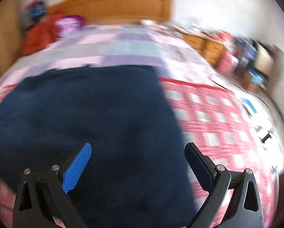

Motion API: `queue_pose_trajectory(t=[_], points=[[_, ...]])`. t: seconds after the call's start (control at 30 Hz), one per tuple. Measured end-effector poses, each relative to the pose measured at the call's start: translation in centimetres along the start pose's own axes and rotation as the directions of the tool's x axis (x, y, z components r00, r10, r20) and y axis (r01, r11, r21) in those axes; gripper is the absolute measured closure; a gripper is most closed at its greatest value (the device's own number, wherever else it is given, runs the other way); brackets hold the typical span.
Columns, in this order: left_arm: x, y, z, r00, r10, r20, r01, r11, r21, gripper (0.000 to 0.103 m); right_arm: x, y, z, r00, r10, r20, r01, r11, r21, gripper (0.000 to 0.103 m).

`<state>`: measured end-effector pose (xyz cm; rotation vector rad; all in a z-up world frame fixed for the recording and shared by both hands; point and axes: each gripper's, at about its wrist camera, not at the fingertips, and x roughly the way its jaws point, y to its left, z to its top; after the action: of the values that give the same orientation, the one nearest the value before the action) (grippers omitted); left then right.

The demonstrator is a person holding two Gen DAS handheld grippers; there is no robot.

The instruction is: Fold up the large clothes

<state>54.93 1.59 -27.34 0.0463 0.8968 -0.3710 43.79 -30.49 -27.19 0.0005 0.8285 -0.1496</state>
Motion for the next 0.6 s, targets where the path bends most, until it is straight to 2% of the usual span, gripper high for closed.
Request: queue_pose_trajectory(t=[0.07,0.1,0.13,0.17,0.2,0.27,0.33,0.37,0.4,0.43,0.47,0.53,0.6], points=[[-0.4,-3.7,-2.1,0.998,-0.056,-0.024,0.058,0.996,0.064,0.000,-0.9,5.4,-1.1,0.996,0.085,0.007,-0.083,0.987,-0.134,0.001],[-0.2,-5.2,-3.0,0.997,-0.063,-0.043,0.067,0.993,0.093,0.000,-1.1,7.4,-1.7,0.993,0.116,0.000,-0.114,0.978,-0.177,0.001],[0.3,-6.5,-4.3,0.997,-0.041,-0.063,0.048,0.991,0.125,0.003,-1.1,8.9,-2.4,0.990,0.141,-0.015,-0.141,0.967,-0.213,0.001],[0.6,-6.7,-5.3,0.998,-0.003,-0.070,0.012,0.990,0.137,0.003,-0.9,9.8,-3.2,0.991,0.127,-0.030,-0.130,0.958,-0.256,0.004],[0.7,-6.1,-5.6,0.997,0.004,-0.075,0.006,0.992,0.129,0.001,-0.3,9.8,-4.1,0.995,0.084,-0.055,-0.097,0.952,-0.289,0.005],[0.6,-3.0,-6.4,0.996,0.024,-0.086,-0.019,0.998,0.061,0.000,0.5,6.7,-5.0,0.996,0.041,-0.082,-0.059,0.968,-0.242,0.005],[-0.1,0.2,-6.8,0.991,0.094,-0.090,-0.093,0.996,0.018,0.000,0.6,1.3,-5.8,0.994,-0.061,-0.086,0.048,0.987,-0.151,0.005],[-0.3,2.4,-7.1,0.982,0.160,-0.098,-0.161,0.987,-0.002,0.000,0.6,-2.2,-6.3,0.988,-0.110,-0.105,0.100,0.991,-0.093,0.004],[-0.3,4.6,-7.3,0.971,0.212,-0.114,-0.217,0.976,-0.028,0.000,0.6,-4.7,-6.6,0.984,-0.119,-0.129,0.115,0.993,-0.038,0.003],[-0.4,6.5,-7.6,0.959,0.247,-0.137,-0.257,0.965,-0.057,0.000,0.4,-7.9,-7.1,0.973,-0.157,-0.171,0.163,0.986,0.024,0.003],[-0.8,9.6,-8.1,0.944,0.281,-0.172,-0.303,0.946,-0.114,0.000,0.2,-9.5,-7.3,0.963,-0.194,-0.189,0.203,0.979,0.030,0.003],[-1.8,13.0,-8.4,0.913,0.350,-0.211,-0.388,0.905,-0.176,0.000,-1.2,-12.3,-7.2,0.946,-0.267,-0.184,0.279,0.959,0.042,0.003],[-3.3,14.2,-7.6,0.914,0.363,-0.179,-0.397,0.891,-0.220,0.001,-2.2,-13.2,-6.7,0.943,-0.289,-0.166,0.301,0.952,0.051,0.003]])
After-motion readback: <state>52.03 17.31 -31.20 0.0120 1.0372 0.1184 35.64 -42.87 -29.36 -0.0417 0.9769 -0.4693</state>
